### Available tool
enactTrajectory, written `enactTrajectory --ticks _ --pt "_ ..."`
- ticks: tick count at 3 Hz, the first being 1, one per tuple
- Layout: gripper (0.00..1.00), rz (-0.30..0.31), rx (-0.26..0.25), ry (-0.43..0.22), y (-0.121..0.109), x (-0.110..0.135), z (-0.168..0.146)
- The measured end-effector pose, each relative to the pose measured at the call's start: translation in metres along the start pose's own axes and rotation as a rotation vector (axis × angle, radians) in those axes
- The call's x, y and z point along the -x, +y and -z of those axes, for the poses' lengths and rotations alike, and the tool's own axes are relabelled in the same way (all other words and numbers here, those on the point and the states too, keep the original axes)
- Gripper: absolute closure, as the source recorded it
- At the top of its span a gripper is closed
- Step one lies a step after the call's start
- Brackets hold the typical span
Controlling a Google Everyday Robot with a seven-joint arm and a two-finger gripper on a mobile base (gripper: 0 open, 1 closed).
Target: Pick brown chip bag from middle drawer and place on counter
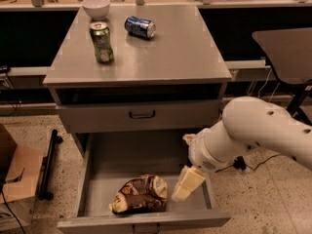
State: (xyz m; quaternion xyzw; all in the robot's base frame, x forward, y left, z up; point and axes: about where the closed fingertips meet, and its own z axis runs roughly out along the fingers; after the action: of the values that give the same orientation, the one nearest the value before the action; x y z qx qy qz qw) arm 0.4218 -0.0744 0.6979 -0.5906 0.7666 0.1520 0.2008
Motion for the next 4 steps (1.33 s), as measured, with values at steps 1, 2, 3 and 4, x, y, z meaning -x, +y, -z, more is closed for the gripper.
enactTrajectory --ticks 1,2,3,4 --pt "0.0 -0.043 0.023 -0.026 -0.013 -0.001 -0.034" --pt "0.0 -0.08 0.049 -0.032 -0.037 -0.005 -0.086" --pt "0.0 -0.11 0.08 -0.002 -0.048 -0.019 -0.139" --pt "0.0 -0.161 0.115 0.026 -0.047 -0.039 -0.191"
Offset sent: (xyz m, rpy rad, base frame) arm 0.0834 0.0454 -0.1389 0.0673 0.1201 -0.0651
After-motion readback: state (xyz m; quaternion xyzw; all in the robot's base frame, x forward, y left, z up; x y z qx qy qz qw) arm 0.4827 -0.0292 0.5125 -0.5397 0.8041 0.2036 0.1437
